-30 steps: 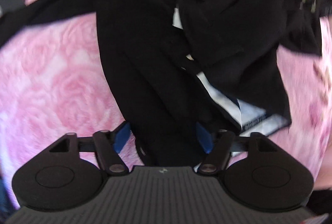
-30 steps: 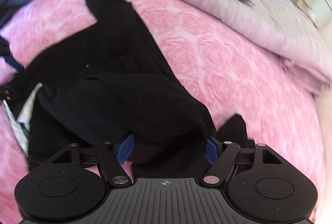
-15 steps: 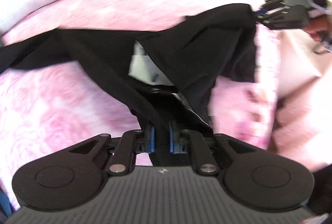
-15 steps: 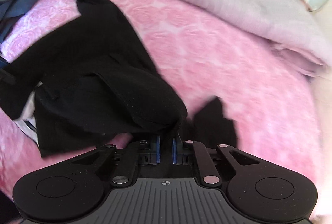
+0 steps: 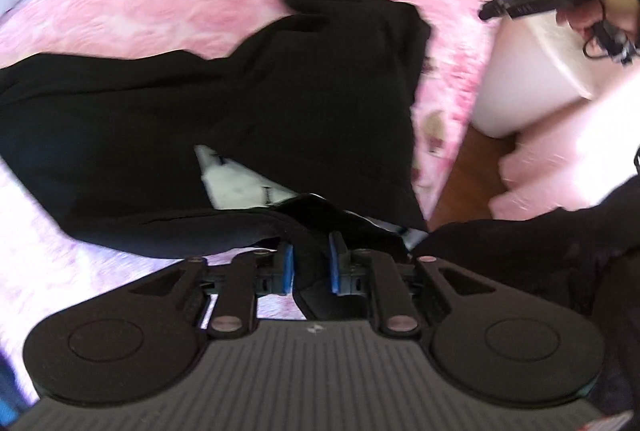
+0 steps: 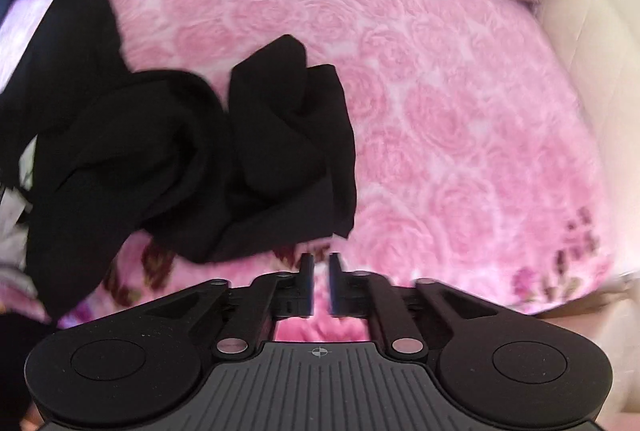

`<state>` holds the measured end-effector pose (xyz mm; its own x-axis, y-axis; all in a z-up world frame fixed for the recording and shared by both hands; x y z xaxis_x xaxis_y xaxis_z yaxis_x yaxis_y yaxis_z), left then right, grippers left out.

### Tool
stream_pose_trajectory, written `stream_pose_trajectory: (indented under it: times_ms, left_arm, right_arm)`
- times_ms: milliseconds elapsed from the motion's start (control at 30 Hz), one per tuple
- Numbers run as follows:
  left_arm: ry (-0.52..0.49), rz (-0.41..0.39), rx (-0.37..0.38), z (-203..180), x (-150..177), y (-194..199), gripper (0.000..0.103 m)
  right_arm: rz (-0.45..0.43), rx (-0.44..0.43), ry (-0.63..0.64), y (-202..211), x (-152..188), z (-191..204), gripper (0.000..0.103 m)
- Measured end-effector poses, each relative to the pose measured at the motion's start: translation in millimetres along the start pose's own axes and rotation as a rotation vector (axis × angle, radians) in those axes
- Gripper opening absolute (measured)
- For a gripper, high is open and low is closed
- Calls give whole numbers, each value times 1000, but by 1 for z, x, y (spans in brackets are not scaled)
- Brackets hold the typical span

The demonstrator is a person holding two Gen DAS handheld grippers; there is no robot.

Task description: Fold clothes

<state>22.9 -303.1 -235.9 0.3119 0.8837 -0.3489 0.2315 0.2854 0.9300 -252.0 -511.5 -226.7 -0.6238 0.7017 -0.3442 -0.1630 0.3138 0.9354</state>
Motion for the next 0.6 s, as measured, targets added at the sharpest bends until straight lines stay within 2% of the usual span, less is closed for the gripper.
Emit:
stream_pose_trajectory:
  times_ms: [33, 67, 100, 167, 233, 333, 400, 433, 467, 500, 533, 600]
  left_arm:
    - [1, 18, -31, -2, -7, 0, 33]
    - [4, 29, -59, -2, -15, 1, 37]
    - [8, 35, -86, -3, -24, 2, 39]
    - [11, 26, -121, -4, -38, -1, 42]
    - [-20, 2, -153, -9, -58, -14, 53]
    - [-102, -26, -156, -13, -91, -50, 60]
    - [-168, -27, -139, -10, -110, -82, 60]
    - [-204, -26, -136, -8, -117, -98, 61]
    - [-237, -22, -125, -5, -122, -113, 61]
    - [-268, -18, -110, -1, -126, -128, 61]
    - [-299, -14, -96, 2, -130, -144, 61]
    - [-337, -9, -20, 1, -132, -158, 58]
  right_arm:
    - [-11, -25, -13, -12, -5, -5, 53]
    - [-25, -51, -25, -23, -11, -9, 83]
    - [-33, -83, -40, -34, -16, -13, 89]
    - [-30, -141, -73, -57, -21, -19, 89]
    - [-24, -182, -110, -75, -24, -24, 89]
    - [27, -212, -195, -111, -28, -28, 88]
    - [60, -225, -219, -126, -31, -28, 88]
    - [64, -221, -210, -130, -30, -27, 82]
    - [69, -220, -205, -133, -31, -28, 43]
    - [79, -225, -207, -135, -32, -32, 20]
    - [88, -230, -208, -136, -33, -36, 20]
    - [71, -206, -184, -129, -38, -43, 13]
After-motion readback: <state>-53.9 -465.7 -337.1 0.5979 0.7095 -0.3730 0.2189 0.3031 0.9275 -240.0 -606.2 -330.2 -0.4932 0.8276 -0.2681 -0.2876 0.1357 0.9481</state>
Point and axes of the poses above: each gripper's, at about its wrist camera, not at the fingertips, and y roughly against the way its jaws point, z to its left, x to its underside, the point moved 1 cm from there along -y, roughly the way its jaws point, and after that the axes turned 14 degrees about -y, right-handed, at the moved point
